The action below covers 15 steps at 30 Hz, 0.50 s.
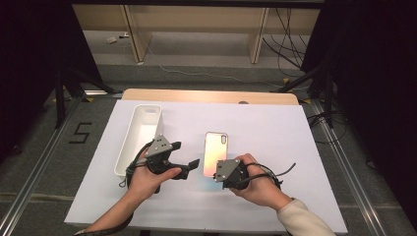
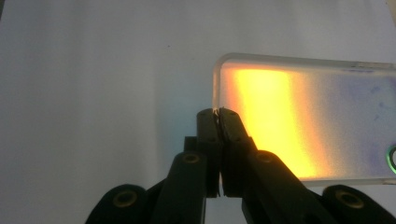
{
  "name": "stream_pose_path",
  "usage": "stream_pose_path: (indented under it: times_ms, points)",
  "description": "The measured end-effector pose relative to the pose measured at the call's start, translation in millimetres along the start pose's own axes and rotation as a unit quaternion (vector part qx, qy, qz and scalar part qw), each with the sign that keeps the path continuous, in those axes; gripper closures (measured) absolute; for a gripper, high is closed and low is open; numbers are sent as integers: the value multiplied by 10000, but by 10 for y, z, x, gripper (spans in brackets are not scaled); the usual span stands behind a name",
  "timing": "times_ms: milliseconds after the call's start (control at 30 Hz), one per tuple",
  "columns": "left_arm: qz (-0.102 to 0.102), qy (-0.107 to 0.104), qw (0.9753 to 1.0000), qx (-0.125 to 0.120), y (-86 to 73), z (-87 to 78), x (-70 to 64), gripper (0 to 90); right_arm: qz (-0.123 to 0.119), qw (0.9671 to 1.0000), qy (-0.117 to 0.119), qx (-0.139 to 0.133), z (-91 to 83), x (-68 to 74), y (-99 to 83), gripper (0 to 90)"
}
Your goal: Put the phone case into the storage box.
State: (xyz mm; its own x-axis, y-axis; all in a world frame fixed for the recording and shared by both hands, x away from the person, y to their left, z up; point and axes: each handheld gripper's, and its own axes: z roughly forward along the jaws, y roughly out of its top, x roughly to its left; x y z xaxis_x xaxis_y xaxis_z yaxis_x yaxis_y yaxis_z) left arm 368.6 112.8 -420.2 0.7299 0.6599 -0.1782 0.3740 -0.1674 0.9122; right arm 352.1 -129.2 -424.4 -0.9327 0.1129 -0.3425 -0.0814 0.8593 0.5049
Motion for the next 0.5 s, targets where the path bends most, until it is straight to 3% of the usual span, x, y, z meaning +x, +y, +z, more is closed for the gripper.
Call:
stream_pose_path:
  times_ms: [267, 500]
  points:
    - [-131, 42, 9999, 56, 79, 115, 62, 122, -46, 10000, 15, -20, -29, 13, 7, 891]
    - [-361, 59, 9991, 191, 98, 243, 105, 156, -90, 9999, 4, -48, -23, 39, 29, 891]
